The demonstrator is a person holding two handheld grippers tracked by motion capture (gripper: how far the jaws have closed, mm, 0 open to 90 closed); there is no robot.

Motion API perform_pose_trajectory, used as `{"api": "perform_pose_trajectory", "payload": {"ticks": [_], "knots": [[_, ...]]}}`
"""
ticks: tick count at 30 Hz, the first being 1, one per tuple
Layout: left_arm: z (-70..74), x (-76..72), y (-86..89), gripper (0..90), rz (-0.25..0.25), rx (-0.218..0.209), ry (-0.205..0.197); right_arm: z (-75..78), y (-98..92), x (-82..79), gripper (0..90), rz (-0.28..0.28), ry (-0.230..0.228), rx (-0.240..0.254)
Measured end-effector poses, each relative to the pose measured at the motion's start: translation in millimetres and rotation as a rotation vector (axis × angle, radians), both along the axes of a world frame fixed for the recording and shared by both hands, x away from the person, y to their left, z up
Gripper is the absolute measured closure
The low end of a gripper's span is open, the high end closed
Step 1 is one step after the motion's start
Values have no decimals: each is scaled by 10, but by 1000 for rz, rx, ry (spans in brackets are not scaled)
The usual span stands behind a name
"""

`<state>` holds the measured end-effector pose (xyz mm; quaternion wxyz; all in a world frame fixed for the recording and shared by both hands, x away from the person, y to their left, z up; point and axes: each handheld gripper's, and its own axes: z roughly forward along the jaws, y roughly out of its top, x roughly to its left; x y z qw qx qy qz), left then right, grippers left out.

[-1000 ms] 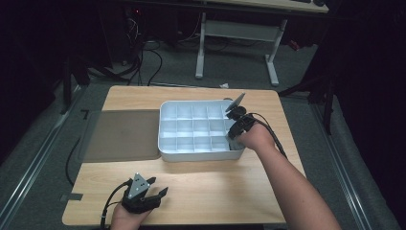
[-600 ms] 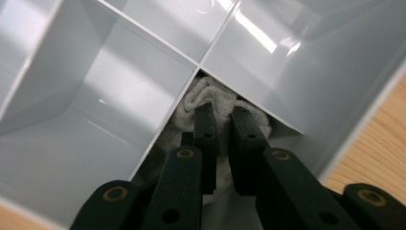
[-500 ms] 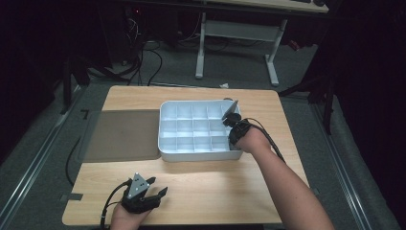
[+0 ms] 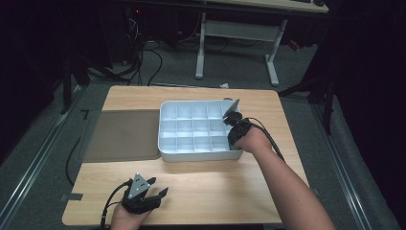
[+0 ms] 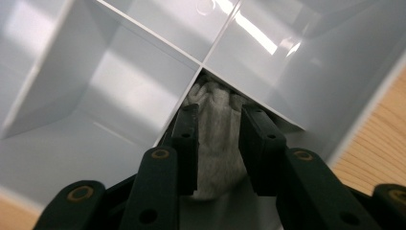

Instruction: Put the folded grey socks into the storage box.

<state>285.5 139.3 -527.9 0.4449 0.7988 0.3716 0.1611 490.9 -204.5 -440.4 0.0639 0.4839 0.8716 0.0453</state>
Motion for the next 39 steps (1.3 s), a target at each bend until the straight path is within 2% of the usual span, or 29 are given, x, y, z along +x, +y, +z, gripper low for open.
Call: {"api": "perform_pose_trajectory", "payload": {"ticks": [2,5,6,7,10,13,15,16,17,18,19,22,23,24,26,33,35,36,38,39], "knots": [[0,-1,-3,399,0,-1,2,75,-25,-43,777,1,-4,11],[-3,4,-6,399,-5,2,6,50,-48,-104,886,3,31,-21],[-5,5,-6,399,-5,3,7,5,-47,-118,890,-18,52,-34],[-5,5,-6,399,-5,3,7,-52,-57,-117,892,-15,60,-49],[-8,4,-5,399,-2,-2,6,-167,-71,-111,900,-26,72,-48],[-8,10,-5,399,-4,-1,8,-200,-70,-124,900,-20,87,-42],[-11,13,-3,398,0,-3,10,-198,-86,-130,889,-8,80,-33],[-10,14,0,399,1,-3,12,-175,-77,-148,863,-38,87,-25],[-9,17,4,401,-1,-5,16,-151,-98,-142,834,-10,73,-16],[-8,21,6,406,0,-7,20,-111,-103,-155,812,-23,72,-4],[-6,26,9,410,-1,-11,24,-68,-120,-162,805,-10,61,12],[0,45,18,417,-6,-10,34,91,-158,-217,780,-3,9,61],[-2,51,18,418,-7,-15,38,143,-164,-248,770,-20,-2,78],[-3,56,20,420,-9,-15,43,182,-187,-263,751,0,-20,87],[-6,67,23,422,-14,-5,49,245,-211,-319,722,-12,-43,113],[-13,65,6,393,-6,45,3,344,-355,-513,632,-12,-158,211],[-15,70,6,384,-5,44,0,342,-369,-542,618,-13,-171,227],[-19,84,10,377,1,37,1,344,-395,-599,600,-5,-205,253],[-21,95,15,370,6,34,-1,346,-419,-650,585,-5,-233,275],[-21,95,15,365,6,34,-1,346,-419,-650,585,-5,-233,275]]}}
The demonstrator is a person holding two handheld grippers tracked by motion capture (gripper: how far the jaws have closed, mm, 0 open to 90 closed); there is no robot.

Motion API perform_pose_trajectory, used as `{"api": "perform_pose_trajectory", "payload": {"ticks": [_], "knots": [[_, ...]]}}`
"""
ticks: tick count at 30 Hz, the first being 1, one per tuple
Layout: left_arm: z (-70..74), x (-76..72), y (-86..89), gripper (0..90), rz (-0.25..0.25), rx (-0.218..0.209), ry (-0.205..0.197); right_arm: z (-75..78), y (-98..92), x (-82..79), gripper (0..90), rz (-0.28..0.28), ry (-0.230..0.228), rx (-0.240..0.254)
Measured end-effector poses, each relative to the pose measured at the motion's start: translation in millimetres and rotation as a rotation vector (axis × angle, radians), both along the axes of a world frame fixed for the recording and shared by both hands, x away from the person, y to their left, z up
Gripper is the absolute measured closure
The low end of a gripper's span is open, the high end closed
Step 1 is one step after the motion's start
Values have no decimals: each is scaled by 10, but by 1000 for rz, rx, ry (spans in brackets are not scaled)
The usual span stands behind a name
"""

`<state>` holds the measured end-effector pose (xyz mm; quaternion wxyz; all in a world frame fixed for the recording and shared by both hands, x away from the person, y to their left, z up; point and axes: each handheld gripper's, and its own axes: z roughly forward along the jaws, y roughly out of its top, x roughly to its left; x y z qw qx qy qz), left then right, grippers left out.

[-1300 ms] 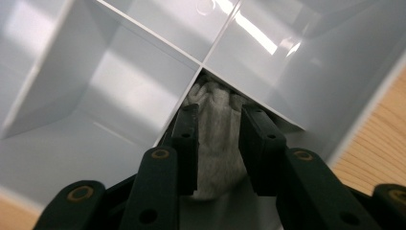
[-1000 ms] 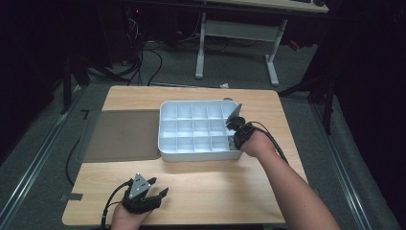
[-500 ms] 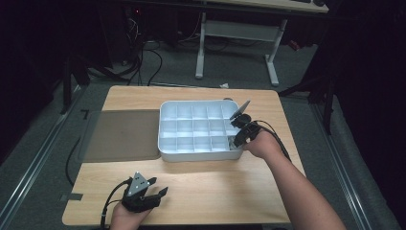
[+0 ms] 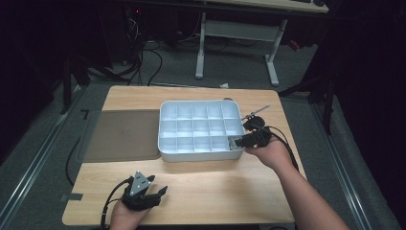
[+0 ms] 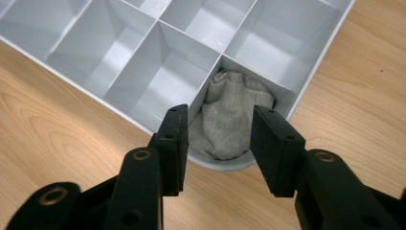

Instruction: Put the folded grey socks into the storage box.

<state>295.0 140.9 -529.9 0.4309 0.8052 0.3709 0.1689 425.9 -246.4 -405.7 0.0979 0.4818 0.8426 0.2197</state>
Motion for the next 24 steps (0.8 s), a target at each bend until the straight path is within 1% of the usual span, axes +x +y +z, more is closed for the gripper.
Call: {"api": "perform_pose_trajectory", "payload": {"ticks": [1,2,4,6,7,8,10,12,13,14,15,17,19,20,22,23,24], "knots": [[4,0,8,360,3,3,-2,14,-6,-49,580,7,-43,-11],[8,-5,13,357,4,1,-4,16,-11,-74,576,9,-66,-10],[11,-17,21,358,0,-5,-8,5,-35,-110,559,-5,-77,23],[11,-19,21,360,-1,-11,-8,-14,-47,-145,541,-5,-93,18],[12,-17,19,360,-3,-11,-8,-22,-50,-169,542,-2,-114,11],[12,-16,16,360,-4,-13,-8,-31,-63,-192,541,0,-130,17],[7,-12,13,360,-7,-11,-7,-48,-98,-222,531,-7,-133,45],[2,-10,13,359,-7,-15,-5,-54,-110,-238,525,-2,-139,43],[3,-11,5,359,-14,-19,1,-60,-138,-285,522,-5,-167,43],[3,-11,5,358,-14,-19,1,-60,-138,-285,522,-5,-167,43],[9,-21,-7,357,-19,-19,-6,-76,-182,-328,517,-12,-177,83],[12,-30,-14,356,-22,-18,-6,-94,-195,-364,504,-1,-187,76],[12,-35,-18,356,-25,-17,-6,-107,-194,-419,500,16,-219,69],[12,-36,-17,356,-25,-18,-5,-122,-195,-451,500,21,-235,80],[11,-36,-18,356,-31,-25,-1,-166,-193,-503,497,23,-238,105],[10,-37,-21,354,-36,-26,2,-197,-191,-528,494,27,-247,109],[8,-40,-28,351,-39,-28,6,-225,-183,-552,487,28,-250,102]]}}
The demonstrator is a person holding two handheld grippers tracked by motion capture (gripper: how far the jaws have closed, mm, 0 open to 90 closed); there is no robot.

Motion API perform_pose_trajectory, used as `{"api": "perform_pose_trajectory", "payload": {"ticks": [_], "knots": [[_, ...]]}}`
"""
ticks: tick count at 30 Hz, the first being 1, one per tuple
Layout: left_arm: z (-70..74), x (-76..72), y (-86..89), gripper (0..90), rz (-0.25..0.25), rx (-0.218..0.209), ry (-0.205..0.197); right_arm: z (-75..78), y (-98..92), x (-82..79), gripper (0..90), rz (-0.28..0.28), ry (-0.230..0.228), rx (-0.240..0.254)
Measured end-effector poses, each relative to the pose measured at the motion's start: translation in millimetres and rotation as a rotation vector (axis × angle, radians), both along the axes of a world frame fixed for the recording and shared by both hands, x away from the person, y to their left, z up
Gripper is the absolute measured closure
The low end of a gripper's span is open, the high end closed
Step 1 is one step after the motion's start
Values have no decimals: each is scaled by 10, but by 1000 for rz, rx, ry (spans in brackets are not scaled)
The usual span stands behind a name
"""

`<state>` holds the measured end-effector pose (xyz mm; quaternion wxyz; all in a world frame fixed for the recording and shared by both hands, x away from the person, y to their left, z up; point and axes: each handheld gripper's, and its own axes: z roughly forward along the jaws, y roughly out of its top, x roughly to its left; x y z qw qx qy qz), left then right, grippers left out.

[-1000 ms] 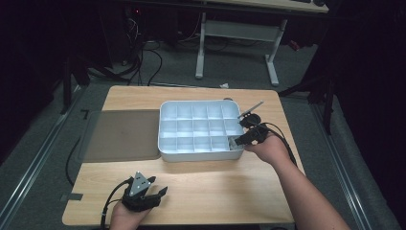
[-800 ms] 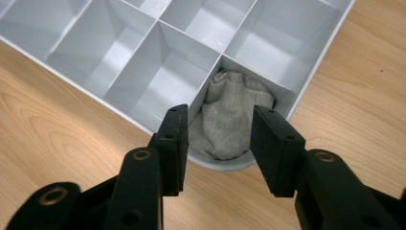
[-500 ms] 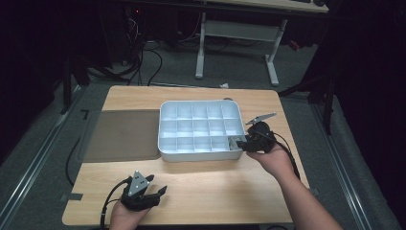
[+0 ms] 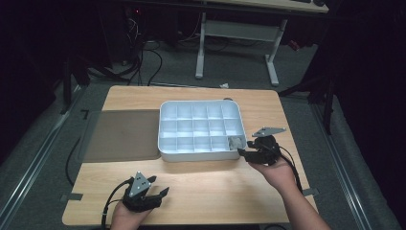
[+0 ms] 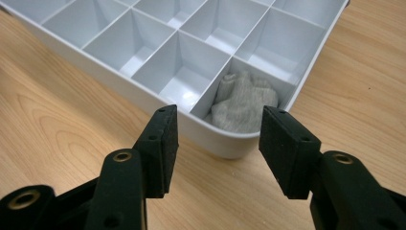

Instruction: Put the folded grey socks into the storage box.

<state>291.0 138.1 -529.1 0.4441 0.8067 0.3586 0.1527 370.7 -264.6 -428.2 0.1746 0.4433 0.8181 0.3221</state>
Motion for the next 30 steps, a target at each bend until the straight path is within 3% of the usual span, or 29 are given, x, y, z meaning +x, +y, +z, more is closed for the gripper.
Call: {"api": "perform_pose_trajectory", "payload": {"ticks": [2,11,19,24,26,30], "knots": [[-2,-5,-9,348,-6,3,4,-63,22,-53,484,8,-35,-21],[9,-36,-30,352,1,7,-11,-379,69,-253,430,24,-86,50],[65,-67,-14,316,41,-59,-41,-779,149,-530,401,20,-141,82],[42,-68,-11,316,54,-49,-38,-918,125,-752,411,1,-203,122],[43,-77,-16,325,54,-56,-46,-948,48,-781,408,-9,-187,156],[28,-63,-23,325,47,-46,-39,-956,-38,-800,408,-20,-198,130]]}}
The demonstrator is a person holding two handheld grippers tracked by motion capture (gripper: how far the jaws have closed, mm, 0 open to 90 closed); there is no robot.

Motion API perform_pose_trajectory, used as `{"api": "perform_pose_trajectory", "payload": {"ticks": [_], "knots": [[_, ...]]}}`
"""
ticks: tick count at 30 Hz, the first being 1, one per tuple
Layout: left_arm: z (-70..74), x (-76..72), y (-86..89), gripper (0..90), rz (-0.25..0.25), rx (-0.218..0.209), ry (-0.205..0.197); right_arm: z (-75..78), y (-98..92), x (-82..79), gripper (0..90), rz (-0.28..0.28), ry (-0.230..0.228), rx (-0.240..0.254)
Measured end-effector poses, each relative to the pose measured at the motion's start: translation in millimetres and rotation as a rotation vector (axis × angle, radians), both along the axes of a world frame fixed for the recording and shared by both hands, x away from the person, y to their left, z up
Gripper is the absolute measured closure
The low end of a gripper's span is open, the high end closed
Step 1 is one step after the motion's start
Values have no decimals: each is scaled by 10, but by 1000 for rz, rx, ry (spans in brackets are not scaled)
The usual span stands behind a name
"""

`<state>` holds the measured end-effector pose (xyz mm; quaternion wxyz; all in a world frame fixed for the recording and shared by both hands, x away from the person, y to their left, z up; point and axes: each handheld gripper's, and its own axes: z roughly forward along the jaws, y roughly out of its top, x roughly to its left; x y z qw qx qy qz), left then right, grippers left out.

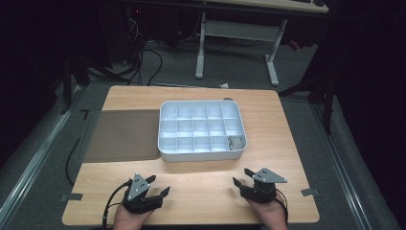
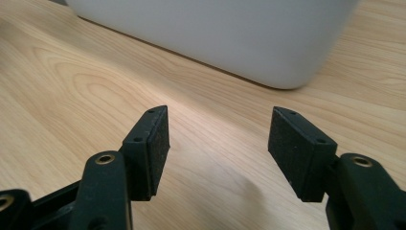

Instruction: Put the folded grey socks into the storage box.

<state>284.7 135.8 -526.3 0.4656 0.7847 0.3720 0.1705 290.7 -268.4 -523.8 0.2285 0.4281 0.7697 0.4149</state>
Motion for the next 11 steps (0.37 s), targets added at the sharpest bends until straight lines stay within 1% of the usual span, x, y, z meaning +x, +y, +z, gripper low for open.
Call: {"api": "perform_pose_trajectory", "payload": {"ticks": [1,2,5,11], "knots": [[-11,7,-8,325,-2,4,2,-2,-44,-2,409,-21,3,19],[-14,5,-8,325,-4,10,0,0,-56,-2,408,-28,5,26],[-16,-7,6,325,-10,18,0,-2,-67,3,411,-38,-4,21],[-4,-24,41,327,-12,24,-5,-20,-25,22,414,-33,2,7]]}}
